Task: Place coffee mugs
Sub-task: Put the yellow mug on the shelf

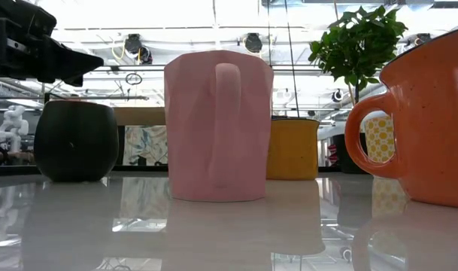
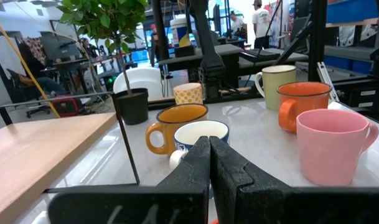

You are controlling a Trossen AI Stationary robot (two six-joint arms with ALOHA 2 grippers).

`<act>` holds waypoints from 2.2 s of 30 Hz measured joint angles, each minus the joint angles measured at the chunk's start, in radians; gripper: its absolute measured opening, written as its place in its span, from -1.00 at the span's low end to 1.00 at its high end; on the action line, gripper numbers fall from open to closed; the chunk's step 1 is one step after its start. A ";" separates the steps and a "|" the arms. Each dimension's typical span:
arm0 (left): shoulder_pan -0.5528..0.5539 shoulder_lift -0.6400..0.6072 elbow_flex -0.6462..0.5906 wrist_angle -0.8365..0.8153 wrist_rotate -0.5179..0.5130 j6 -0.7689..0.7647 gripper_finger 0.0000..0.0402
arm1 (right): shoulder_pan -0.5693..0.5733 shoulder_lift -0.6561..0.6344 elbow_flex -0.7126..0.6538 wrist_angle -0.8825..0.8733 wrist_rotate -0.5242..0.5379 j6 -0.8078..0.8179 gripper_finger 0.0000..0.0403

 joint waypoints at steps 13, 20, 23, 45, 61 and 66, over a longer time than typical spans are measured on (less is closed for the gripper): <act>0.000 0.000 0.000 -0.001 0.000 -0.005 -0.98 | -0.077 0.126 0.103 -0.233 -0.122 0.444 -1.00; 0.000 0.000 0.000 -0.001 0.000 -0.014 -0.98 | -0.126 0.127 0.103 -0.264 -0.118 0.540 -1.00; 0.000 0.000 0.000 -0.001 0.000 -0.025 -0.98 | -0.134 0.127 0.103 -0.257 -0.130 0.470 -1.00; -0.001 0.251 0.338 -0.276 -0.112 -0.498 -0.98 | -0.233 0.127 -0.225 -0.101 -0.333 0.521 -1.00; -0.001 0.695 0.773 -0.324 -0.109 -0.554 -0.98 | -0.296 0.127 -0.491 -0.040 -0.433 0.645 -0.95; -0.001 0.774 0.852 -0.324 -0.112 -0.551 -0.90 | -0.297 0.127 -0.524 -0.040 -0.433 0.501 -0.71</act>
